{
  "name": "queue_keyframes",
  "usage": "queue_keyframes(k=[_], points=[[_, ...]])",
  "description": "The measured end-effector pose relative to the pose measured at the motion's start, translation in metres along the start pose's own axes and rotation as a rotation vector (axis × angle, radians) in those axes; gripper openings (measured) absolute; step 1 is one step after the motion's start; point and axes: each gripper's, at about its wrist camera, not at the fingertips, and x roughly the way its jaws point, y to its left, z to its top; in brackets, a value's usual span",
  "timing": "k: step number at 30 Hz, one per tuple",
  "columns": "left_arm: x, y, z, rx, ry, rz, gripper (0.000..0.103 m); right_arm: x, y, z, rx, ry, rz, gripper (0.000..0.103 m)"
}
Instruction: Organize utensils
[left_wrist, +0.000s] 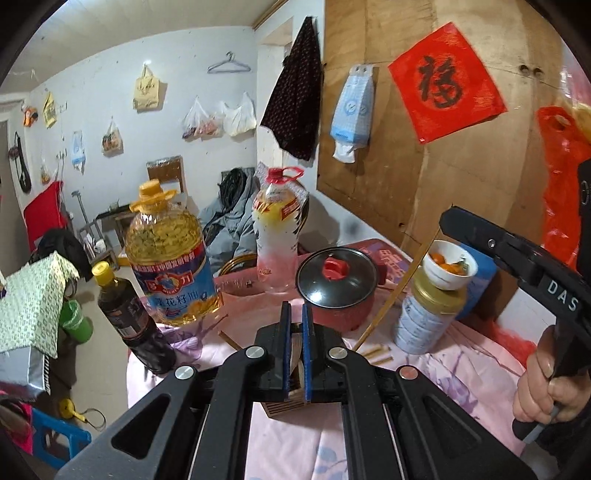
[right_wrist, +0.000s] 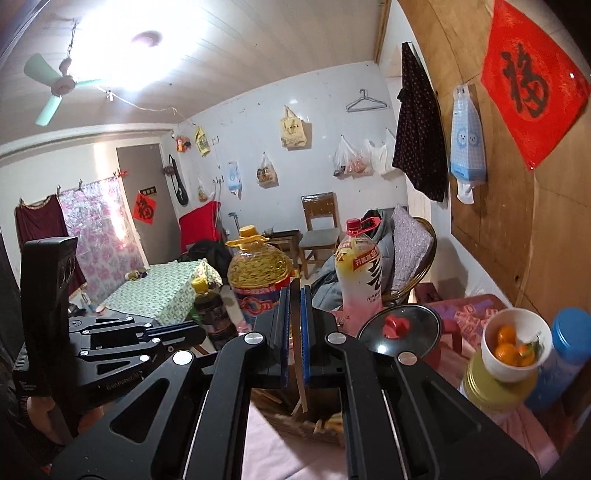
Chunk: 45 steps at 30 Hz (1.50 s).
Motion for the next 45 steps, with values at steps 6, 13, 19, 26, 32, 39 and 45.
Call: queue_keyframes(k=[6, 13, 19, 26, 32, 39, 45], points=[[0.046, 0.017, -0.019, -0.037, 0.088, 0.015, 0.009, 0.057, -0.011, -0.038, -0.011, 0.090, -0.031, 0.011], [0.037, 0.039, -0.043, -0.114, 0.091, 0.036, 0.056, 0.039, -0.026, -0.048, 0.088, 0.105, -0.039, 0.013], [-0.002, 0.057, -0.059, -0.179, 0.052, 0.066, 0.075, -0.008, -0.014, -0.043, 0.090, 0.056, -0.062, 0.037], [-0.052, 0.049, -0.115, -0.175, 0.041, 0.167, 0.097, -0.049, 0.002, -0.117, 0.173, 0.158, -0.171, 0.053], [-0.070, 0.042, -0.177, -0.223, 0.140, 0.161, 0.097, -0.061, 0.014, -0.192, 0.265, 0.334, -0.207, 0.054], [-0.077, 0.048, -0.236, -0.271, 0.247, 0.161, 0.097, -0.077, 0.053, -0.233, 0.239, 0.428, -0.243, 0.054], [-0.084, 0.045, -0.252, -0.246, 0.248, 0.183, 0.097, -0.101, 0.074, -0.234, 0.161, 0.422, -0.284, 0.062]])
